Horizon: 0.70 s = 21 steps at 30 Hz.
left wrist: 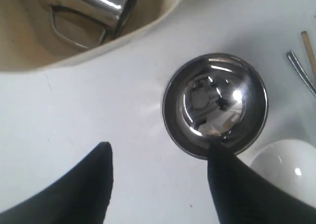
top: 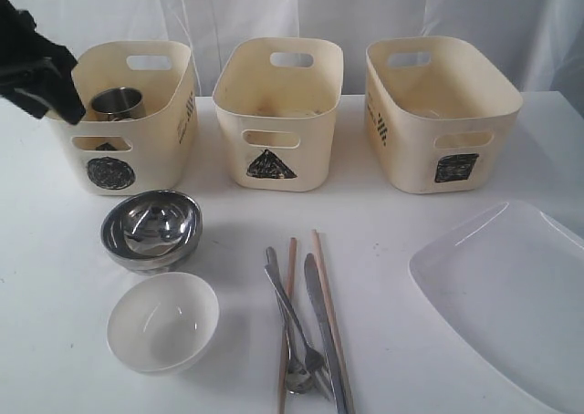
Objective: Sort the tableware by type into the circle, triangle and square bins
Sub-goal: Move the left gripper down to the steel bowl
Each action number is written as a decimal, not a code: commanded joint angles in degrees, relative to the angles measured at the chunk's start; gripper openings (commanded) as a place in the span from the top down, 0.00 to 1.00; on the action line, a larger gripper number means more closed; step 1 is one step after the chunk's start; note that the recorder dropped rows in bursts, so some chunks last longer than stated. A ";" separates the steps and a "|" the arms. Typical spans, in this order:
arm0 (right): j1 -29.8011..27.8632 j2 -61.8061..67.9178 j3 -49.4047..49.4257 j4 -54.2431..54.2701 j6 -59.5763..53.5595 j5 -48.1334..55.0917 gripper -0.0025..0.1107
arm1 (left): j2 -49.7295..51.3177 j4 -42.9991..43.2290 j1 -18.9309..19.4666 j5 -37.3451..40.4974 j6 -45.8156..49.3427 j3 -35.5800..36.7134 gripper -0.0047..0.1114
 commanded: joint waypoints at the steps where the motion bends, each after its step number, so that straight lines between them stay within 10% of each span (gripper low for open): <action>1: 0.13 -0.35 0.07 0.13 -0.16 -0.34 0.98 | -0.31 -0.96 0.16 5.24 -0.61 4.77 0.44; 21: 0.13 -0.35 0.07 0.13 -0.16 -0.34 0.98 | 1.28 -6.40 0.16 -7.94 0.89 18.92 0.44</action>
